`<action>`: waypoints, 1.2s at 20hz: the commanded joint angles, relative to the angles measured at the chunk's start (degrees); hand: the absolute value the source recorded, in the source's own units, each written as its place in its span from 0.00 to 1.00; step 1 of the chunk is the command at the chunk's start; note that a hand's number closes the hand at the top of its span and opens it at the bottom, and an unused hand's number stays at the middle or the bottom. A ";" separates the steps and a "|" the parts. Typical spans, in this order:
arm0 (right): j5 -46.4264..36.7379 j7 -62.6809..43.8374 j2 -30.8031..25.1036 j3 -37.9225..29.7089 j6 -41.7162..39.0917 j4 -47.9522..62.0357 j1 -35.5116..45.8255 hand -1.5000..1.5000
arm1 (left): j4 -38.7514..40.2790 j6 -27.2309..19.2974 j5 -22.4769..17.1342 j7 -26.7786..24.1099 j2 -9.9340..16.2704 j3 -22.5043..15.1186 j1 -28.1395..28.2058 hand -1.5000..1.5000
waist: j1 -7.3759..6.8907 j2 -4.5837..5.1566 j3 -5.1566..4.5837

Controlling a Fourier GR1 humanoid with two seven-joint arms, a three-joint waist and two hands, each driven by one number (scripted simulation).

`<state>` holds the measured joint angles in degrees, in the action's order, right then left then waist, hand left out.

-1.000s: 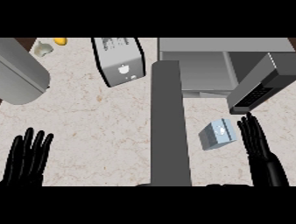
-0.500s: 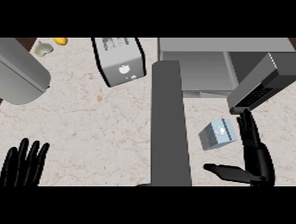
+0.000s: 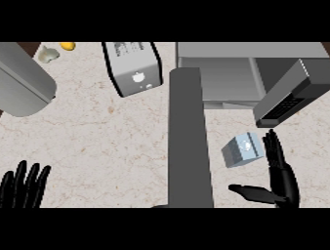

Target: Pick up the milk, place it into the microwave and close the microwave

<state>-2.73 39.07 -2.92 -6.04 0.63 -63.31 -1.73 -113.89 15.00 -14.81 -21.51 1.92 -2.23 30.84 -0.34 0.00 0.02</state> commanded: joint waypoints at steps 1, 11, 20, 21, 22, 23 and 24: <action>0.63 2.81 -0.48 -0.70 -0.51 2.67 0.50 0.00 | 1.46 3.17 -0.60 -3.31 0.45 1.00 3.03 0.00 | 0.04 -0.04 -0.02; -0.46 7.10 -3.04 -0.90 -2.17 11.39 6.16 0.00 | -1.81 -0.02 0.88 1.47 -0.97 -0.46 0.34 0.00 | 0.15 -0.03 -0.02; 0.10 15.35 -1.18 -3.61 -0.70 28.94 17.39 0.00 | 0.41 2.77 0.67 -2.86 -0.34 0.50 3.37 0.00 | -0.28 0.05 0.01; 0.25 17.69 -1.94 -3.47 -2.86 30.06 14.56 0.00 | -1.30 2.05 0.67 -1.56 -0.51 0.27 3.72 0.00 | -0.21 0.05 0.02; 2.02 13.31 -2.77 -4.36 -3.14 26.30 15.76 0.00 | -1.04 0.63 1.68 -0.31 -1.67 -1.05 1.55 0.00 | -0.03 0.01 0.00; 0.84 16.75 -0.36 -3.97 -0.91 31.48 17.73 0.00 | -0.72 1.47 2.07 -2.41 -1.45 -0.58 3.17 0.00 | -0.24 0.05 0.01; 1.03 16.92 -0.09 -3.53 -0.88 29.37 15.13 0.00 | 0.95 -0.47 3.57 -4.37 -1.88 -3.94 3.50 0.00 | -0.10 0.01 0.00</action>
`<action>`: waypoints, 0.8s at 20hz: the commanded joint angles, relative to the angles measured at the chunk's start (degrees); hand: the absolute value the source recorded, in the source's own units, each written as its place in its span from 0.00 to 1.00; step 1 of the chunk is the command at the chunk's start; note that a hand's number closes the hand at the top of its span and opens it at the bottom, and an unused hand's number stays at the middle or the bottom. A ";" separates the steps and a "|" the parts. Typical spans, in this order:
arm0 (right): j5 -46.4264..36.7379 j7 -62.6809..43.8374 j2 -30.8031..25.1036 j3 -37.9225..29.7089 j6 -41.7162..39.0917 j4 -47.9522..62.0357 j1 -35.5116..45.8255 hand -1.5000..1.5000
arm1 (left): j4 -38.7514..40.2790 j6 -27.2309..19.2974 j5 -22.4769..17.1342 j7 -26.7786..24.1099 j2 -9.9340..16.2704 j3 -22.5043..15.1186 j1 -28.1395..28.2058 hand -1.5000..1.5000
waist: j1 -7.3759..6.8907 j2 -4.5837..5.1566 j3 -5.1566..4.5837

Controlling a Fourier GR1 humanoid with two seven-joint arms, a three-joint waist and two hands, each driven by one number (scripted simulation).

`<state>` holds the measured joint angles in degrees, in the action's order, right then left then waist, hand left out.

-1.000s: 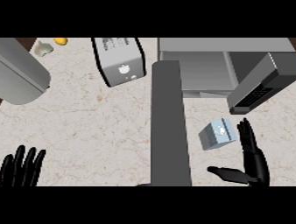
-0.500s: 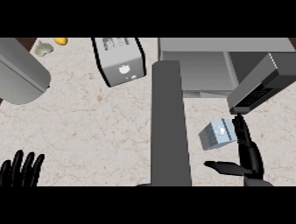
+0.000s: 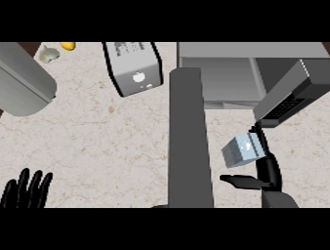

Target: Pick up the milk, place it into the microwave and close the microwave

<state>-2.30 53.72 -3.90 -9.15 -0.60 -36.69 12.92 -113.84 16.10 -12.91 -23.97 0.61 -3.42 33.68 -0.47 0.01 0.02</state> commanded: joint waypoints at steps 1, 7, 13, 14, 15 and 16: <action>1.23 -0.84 -1.27 -0.52 -0.53 -1.26 0.29 0.00 | 3.04 0.43 1.59 -3.90 -0.58 -0.53 0.28 0.00 | 0.15 -0.05 -0.02; -1.87 3.48 0.13 -1.67 11.28 3.40 4.06 1.00 | 0.08 1.44 -2.90 0.79 1.63 2.26 -0.24 0.00 | -0.08 0.04 0.00; -1.34 2.19 -2.71 -4.06 13.20 7.53 8.82 1.00 | -1.72 1.23 -3.16 1.58 1.30 2.31 1.11 0.00 | -0.09 0.07 0.02; -1.43 6.83 -1.71 -5.01 14.55 11.69 9.88 1.00 | 1.39 1.00 0.22 -1.12 -0.41 -0.18 -0.16 0.00 | -0.33 0.19 0.05; -1.08 6.37 2.63 -5.30 18.38 12.37 12.26 1.00 | -0.56 3.41 -3.07 -1.13 1.08 1.12 3.21 0.00 | -0.72 0.20 0.06; 0.11 7.88 0.53 -6.44 14.64 14.35 13.18 1.00 | 2.06 -0.76 1.27 -0.74 -0.55 -1.93 -1.02 0.00 | -0.45 0.24 0.06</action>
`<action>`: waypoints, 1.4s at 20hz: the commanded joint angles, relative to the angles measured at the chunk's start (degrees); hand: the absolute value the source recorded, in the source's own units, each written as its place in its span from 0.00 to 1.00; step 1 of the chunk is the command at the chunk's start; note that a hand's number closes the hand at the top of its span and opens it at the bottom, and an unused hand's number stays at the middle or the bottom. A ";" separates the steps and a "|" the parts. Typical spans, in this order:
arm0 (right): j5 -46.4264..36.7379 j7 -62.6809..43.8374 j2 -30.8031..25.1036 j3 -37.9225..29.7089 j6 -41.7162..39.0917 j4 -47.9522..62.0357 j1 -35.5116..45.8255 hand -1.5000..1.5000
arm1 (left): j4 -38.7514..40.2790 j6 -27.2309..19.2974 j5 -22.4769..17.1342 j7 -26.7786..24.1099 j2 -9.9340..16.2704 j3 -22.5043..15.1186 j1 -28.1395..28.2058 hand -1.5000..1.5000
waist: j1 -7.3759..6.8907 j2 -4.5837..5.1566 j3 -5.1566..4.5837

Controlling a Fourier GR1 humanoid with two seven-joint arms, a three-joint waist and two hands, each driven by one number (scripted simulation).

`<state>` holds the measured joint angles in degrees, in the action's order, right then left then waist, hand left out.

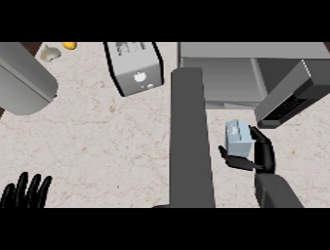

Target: Pick up the milk, place it into the microwave and close the microwave

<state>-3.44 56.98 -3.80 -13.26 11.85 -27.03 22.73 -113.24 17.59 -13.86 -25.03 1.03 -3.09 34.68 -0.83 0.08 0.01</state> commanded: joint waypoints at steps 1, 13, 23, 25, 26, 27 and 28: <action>1.04 6.87 -0.34 -3.20 2.77 7.55 4.70 1.00 | 0.62 0.15 -1.35 1.22 1.04 1.95 -3.32 0.00 | -0.37 0.31 0.10; 4.16 10.21 -0.82 -7.18 0.86 9.55 7.98 1.00 | -2.83 0.54 -2.40 3.41 0.72 0.94 0.46 0.00 | -0.37 0.22 0.09; 3.30 2.86 2.64 0.10 -0.76 -12.18 -5.65 1.00 | -0.65 2.78 -3.22 1.22 1.13 2.62 1.25 0.00 | 1.51 -0.52 -0.11; 4.13 1.31 1.31 0.59 -1.82 -18.59 -10.17 1.00 | 2.53 3.09 -1.80 0.30 1.12 2.51 -1.41 0.00 | 1.57 -0.43 -0.10; 4.26 -3.69 3.25 2.14 -0.63 -23.79 -10.36 1.00 | -1.99 3.36 -2.31 1.16 0.40 0.54 2.83 0.00 | 1.50 -0.55 -0.11; 2.60 -3.99 3.34 4.29 -0.25 -26.70 -14.92 1.00 | 2.76 3.92 -2.14 0.08 1.49 2.75 -1.16 0.00 | 1.52 -0.43 -0.11; 2.80 -4.12 0.73 3.90 -2.22 -28.00 -17.89 1.00 | -1.69 4.67 -1.05 -0.69 0.14 -0.69 5.08 0.00 | 1.38 -0.50 -0.10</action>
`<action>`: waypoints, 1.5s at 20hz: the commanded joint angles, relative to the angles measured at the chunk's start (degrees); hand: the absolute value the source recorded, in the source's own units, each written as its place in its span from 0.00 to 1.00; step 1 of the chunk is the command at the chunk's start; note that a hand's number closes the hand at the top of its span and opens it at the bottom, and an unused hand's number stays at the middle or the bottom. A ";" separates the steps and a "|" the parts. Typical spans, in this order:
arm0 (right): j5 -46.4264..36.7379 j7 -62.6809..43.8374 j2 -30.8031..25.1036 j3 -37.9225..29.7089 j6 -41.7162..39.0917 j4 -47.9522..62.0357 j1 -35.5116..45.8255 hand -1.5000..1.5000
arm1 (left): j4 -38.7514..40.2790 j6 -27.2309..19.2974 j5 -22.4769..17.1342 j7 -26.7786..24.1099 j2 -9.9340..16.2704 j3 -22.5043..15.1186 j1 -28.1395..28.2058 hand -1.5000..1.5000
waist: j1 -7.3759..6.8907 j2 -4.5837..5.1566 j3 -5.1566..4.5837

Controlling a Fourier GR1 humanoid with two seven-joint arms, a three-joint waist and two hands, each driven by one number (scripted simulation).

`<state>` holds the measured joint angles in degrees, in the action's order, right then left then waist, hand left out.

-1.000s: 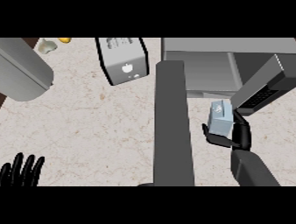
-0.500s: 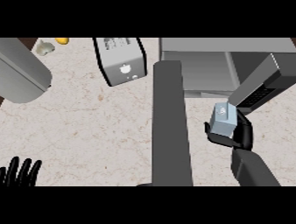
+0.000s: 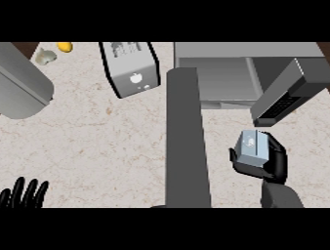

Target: Pick up the milk, place it into the microwave and close the microwave

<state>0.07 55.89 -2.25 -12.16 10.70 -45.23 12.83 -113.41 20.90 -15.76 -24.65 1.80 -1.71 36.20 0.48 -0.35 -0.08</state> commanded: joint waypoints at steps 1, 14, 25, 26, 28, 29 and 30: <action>-2.11 -6.81 0.24 5.17 0.32 -14.51 -10.36 1.00 | 0.02 1.60 0.08 -0.90 -0.03 -1.02 1.58 0.00 | 0.35 -0.11 -0.05; 8.69 -22.28 2.23 19.57 -3.45 -44.21 -22.59 1.00 | -2.40 0.58 -1.72 0.06 -0.04 1.05 3.79 0.00 | -0.56 0.22 0.05; 2.56 -28.27 2.24 21.10 9.14 -33.91 -5.81 1.00 | -1.03 -1.09 -0.10 1.23 -1.72 0.39 0.29 0.00 | -0.83 0.35 0.08; 3.04 -25.05 2.24 18.09 7.92 -27.69 -2.17 1.00 | -1.18 3.13 -1.62 -3.32 -0.03 2.97 6.05 0.00 | -1.28 0.36 0.09; 2.22 -26.71 2.25 21.99 13.50 -26.34 -0.49 1.00 | -3.77 1.18 -3.73 1.87 0.51 3.94 3.63 0.00 | -1.15 0.38 0.09; 1.91 -25.03 2.25 18.58 9.93 -22.18 0.82 1.00 | 1.28 1.24 -3.23 -0.16 0.62 5.75 -0.19 0.00 | -1.04 0.42 0.08; 2.06 -28.65 2.25 24.01 18.79 -21.23 4.35 1.00 | 0.34 1.48 -0.67 -0.98 -0.58 2.76 2.00 0.00 | -1.53 0.44 0.09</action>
<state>2.69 29.88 -0.05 8.51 21.86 -72.58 10.57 -114.54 22.08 -17.83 -24.82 1.81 1.61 38.57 -0.66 0.03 0.01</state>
